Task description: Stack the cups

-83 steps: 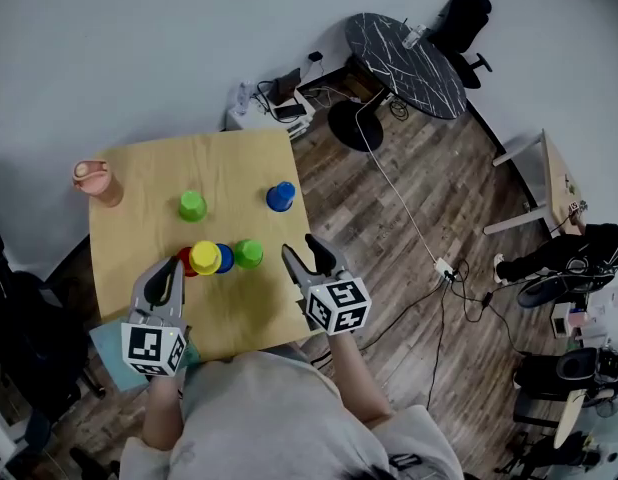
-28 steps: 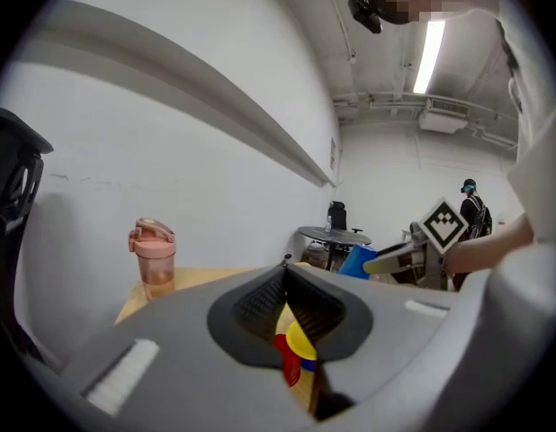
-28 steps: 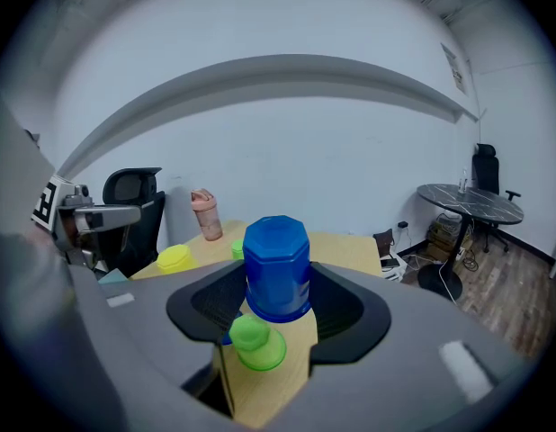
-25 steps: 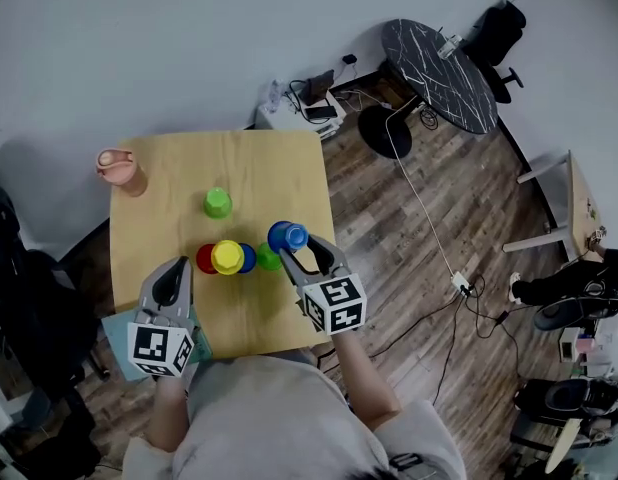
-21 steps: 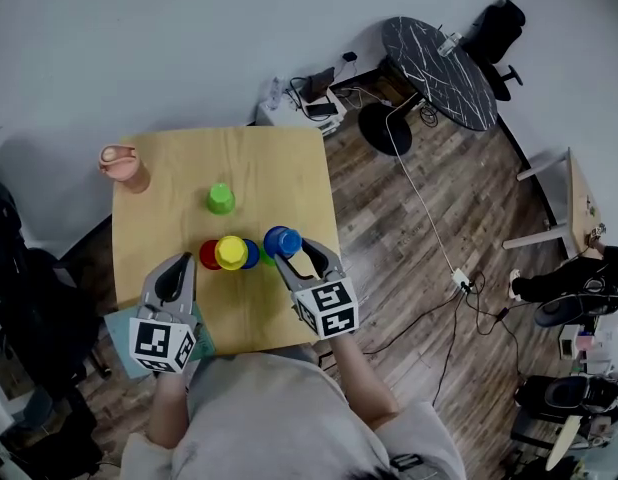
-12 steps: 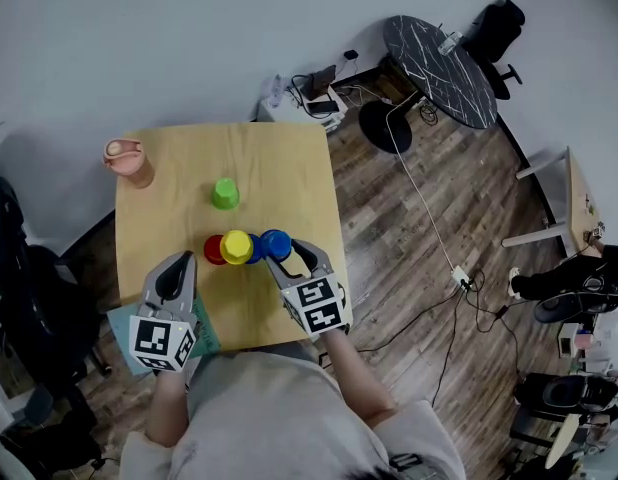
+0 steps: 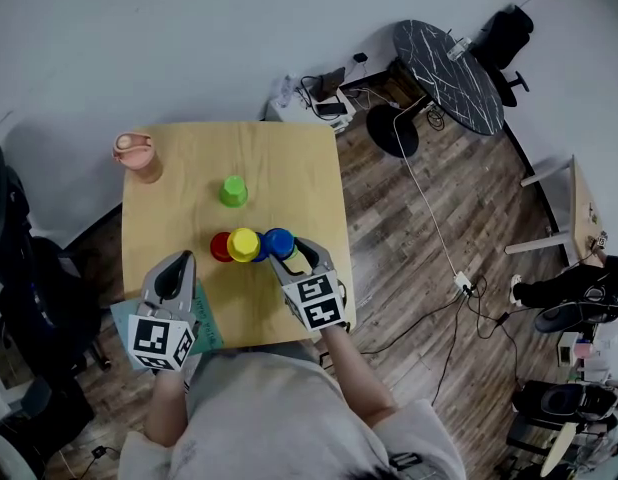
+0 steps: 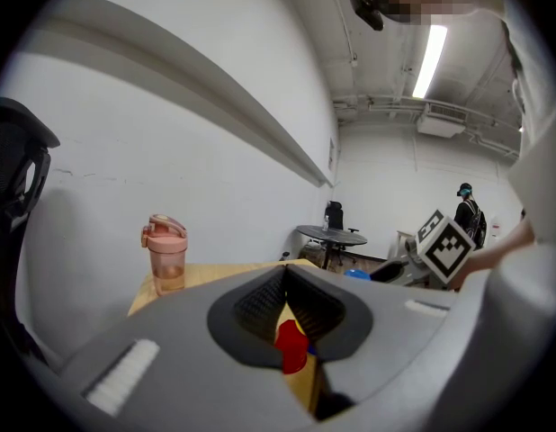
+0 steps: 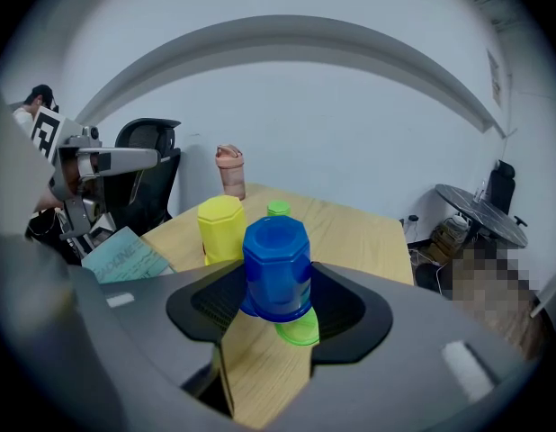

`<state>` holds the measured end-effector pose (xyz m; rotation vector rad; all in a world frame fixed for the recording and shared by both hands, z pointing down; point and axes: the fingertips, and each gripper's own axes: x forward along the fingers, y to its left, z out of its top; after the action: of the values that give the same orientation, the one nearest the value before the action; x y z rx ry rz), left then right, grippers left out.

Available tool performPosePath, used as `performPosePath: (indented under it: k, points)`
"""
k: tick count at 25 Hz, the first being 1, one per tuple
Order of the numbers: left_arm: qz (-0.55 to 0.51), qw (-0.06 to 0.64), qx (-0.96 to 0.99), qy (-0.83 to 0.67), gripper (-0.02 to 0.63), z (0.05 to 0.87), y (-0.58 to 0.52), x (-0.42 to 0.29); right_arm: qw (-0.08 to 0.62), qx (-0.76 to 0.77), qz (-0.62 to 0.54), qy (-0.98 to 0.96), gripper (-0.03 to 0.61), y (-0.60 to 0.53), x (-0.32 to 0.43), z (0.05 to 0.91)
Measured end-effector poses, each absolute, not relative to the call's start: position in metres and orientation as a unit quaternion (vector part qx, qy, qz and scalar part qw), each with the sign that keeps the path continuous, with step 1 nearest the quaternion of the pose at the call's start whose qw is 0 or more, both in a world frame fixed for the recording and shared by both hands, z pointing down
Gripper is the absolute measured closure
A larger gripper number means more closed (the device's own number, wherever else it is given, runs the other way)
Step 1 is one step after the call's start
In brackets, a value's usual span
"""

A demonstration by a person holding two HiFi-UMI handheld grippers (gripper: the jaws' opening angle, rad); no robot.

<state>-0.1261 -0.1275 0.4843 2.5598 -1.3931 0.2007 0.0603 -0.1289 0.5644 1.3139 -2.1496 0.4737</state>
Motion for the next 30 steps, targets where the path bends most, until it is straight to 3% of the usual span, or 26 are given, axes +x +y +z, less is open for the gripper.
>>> performPosePath:
  k: [12,17,30]
  points:
    - [0.062,0.061,0.897,-0.433,0.552,0.451,-0.155,-0.129,0.216,0.49,0.189,-0.823,0.357,-0.122,0.058,0.537]
    - [0.069,0.026,0.91,-0.408,0.438,0.435,-0.189,-0.122,0.151,0.512,0.195,-0.823,0.357,-0.112,0.073,0.51]
    - [0.199,0.065,0.928,-0.309,0.348,0.556,-0.258,-0.06,0.115,0.59,0.198,-0.774,0.357,-0.077,0.118,0.483]
